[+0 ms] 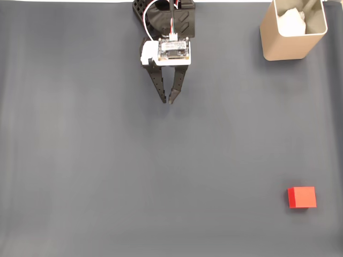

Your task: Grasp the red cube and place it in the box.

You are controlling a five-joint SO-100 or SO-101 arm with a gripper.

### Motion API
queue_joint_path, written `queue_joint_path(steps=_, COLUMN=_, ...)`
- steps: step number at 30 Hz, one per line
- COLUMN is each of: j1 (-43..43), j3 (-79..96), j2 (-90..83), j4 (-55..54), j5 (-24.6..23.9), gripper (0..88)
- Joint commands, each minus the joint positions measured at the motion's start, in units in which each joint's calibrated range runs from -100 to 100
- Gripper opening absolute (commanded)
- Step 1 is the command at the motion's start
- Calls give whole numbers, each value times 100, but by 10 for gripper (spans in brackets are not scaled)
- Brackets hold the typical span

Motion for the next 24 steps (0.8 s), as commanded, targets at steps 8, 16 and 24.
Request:
queue_joint_path(steps=8, j1=-74, j3=-1463, j2=1463, j4=-682, j5=-63, gripper=0)
queue_joint_path(steps=16, j1=-223, j3=-2703, j2=2650, j4=-633, j5=-117, gripper=1)
queue_joint_path(steps=24, j1=-458, j3=-3707, j2=3396, j4=-395, j5=-151, gripper=0)
